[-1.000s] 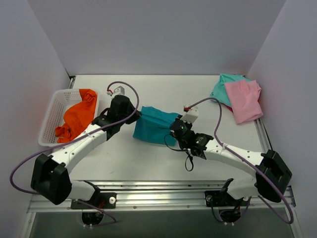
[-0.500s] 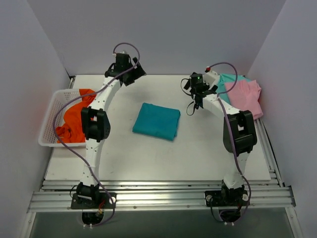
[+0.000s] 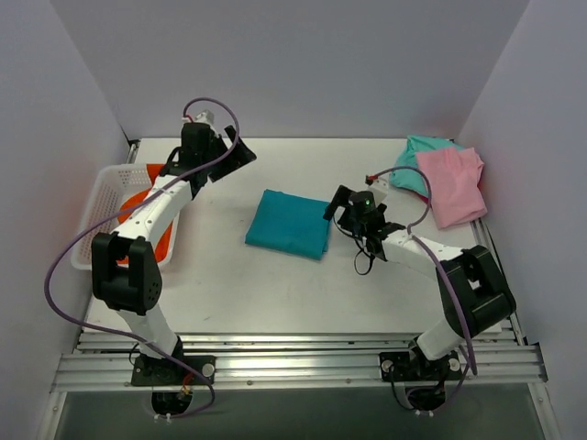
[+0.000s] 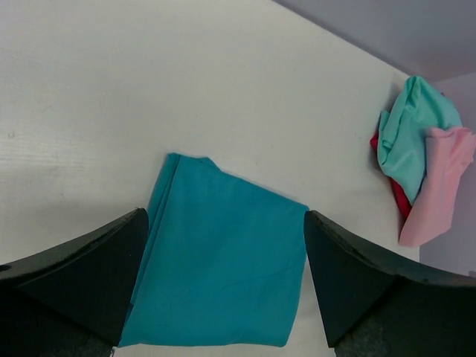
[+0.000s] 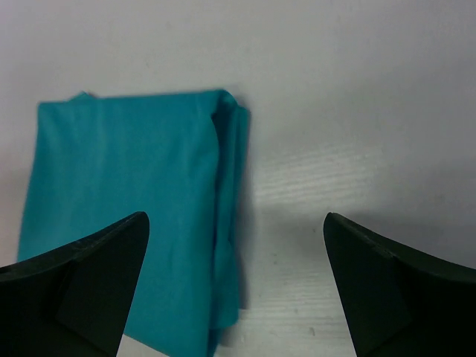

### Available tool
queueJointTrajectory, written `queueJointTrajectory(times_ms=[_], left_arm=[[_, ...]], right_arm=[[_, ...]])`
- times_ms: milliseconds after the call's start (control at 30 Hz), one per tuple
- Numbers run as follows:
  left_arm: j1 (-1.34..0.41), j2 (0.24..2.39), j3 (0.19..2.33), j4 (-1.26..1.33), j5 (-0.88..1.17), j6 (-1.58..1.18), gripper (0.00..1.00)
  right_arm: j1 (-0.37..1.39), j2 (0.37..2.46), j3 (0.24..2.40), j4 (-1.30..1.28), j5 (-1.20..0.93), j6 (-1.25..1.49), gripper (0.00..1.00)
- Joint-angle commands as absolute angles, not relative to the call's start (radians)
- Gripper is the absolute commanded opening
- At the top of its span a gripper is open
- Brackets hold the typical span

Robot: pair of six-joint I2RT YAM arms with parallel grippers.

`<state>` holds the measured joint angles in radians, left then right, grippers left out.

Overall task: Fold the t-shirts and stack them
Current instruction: Put the neatly folded tshirt into the corner of the board with the right arm

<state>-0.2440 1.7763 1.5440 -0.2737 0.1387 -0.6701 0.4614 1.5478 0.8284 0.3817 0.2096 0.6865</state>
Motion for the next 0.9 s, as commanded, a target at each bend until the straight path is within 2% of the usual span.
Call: queueJointTrajectory(times_ms=[0, 267, 633, 700, 767, 800, 833, 867], left_arm=[[-0.236, 1.753, 1.399, -0.117, 0.161, -0.658, 0.94], [-0.232, 1.805, 1.407, -0.084, 0.204, -0.673, 0.96], [-0.213, 1.836, 1.353, -0.014, 0.225, -0.706, 0.97], [-0.209, 1.85, 1.344, 0.023, 0.232, -0.709, 0.98], [-0.201, 1.858, 1.341, 0.031, 0.239, -0.709, 0.98], [-0.198, 1.861, 1.336, 0.034, 0.244, -0.709, 0.98], [-0.189, 1.861, 1.333, 0.04, 0.247, -0.709, 0.98], [-0.184, 1.861, 1.328, 0.043, 0.25, -0.709, 0.98]], right_arm=[[0.436, 1.575, 0.735, 0.567, 0.02, 0.735, 1.0], [0.439, 1.701, 0.707, 0.658, -0.031, 0.769, 1.0], [0.486, 1.89, 0.796, 0.719, -0.081, 0.792, 1.0], [0.494, 1.913, 0.81, 0.726, -0.089, 0.796, 0.97], [0.502, 1.942, 0.824, 0.742, -0.098, 0.799, 0.66], [0.502, 1.948, 0.827, 0.744, -0.098, 0.804, 0.42], [0.5, 1.957, 0.833, 0.738, -0.098, 0.802, 0.04], [0.497, 1.962, 0.851, 0.729, -0.097, 0.799, 0.0]])
